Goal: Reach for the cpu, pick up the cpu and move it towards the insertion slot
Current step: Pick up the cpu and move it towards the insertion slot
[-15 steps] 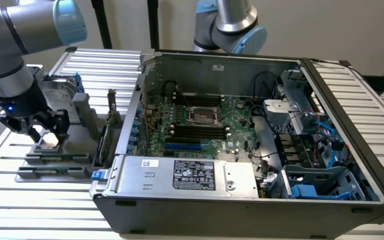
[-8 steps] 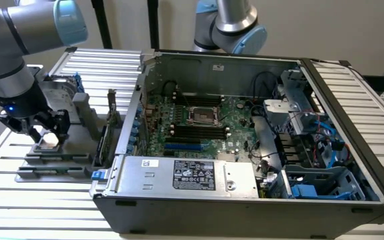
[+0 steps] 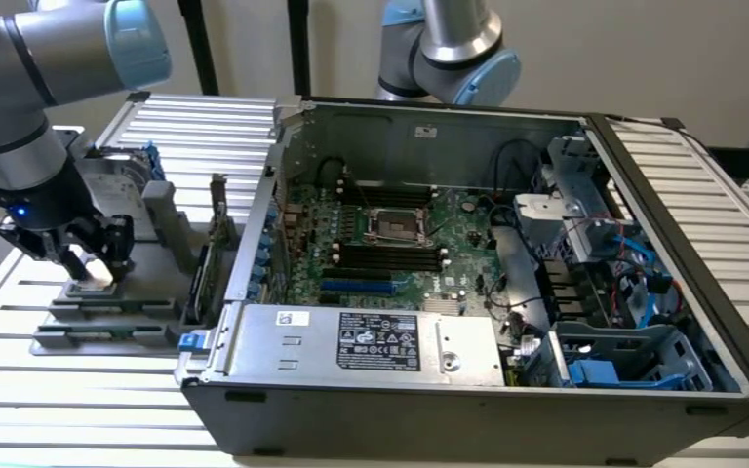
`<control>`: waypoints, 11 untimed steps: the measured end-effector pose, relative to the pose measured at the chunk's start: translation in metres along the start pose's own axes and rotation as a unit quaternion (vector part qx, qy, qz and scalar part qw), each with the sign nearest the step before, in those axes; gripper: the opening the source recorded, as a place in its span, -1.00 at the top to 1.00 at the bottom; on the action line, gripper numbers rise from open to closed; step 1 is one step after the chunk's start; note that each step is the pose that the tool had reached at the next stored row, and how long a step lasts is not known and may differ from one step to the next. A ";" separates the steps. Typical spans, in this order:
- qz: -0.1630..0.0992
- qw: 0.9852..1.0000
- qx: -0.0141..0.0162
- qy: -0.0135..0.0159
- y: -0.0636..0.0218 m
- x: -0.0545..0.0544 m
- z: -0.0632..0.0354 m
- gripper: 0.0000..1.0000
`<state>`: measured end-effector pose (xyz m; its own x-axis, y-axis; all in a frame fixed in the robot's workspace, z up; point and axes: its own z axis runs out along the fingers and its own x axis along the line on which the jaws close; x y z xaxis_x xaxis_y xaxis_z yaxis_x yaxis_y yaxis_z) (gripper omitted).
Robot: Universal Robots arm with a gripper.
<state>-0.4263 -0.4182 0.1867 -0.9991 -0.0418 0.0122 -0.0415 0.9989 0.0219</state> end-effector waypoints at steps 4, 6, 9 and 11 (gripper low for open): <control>0.000 1.000 0.000 0.000 0.0000 0.000 0.0001 -0.08; 0.000 1.000 0.000 0.000 0.0000 0.000 0.0001 -0.08; 0.000 1.000 0.000 0.000 0.0000 0.000 0.0001 -0.08; 0.000 1.000 0.000 0.000 0.0001 0.000 -0.0009 -0.08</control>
<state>-0.4262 -0.4181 0.1876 -0.9991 -0.0417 0.0113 -0.0414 0.9989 0.0224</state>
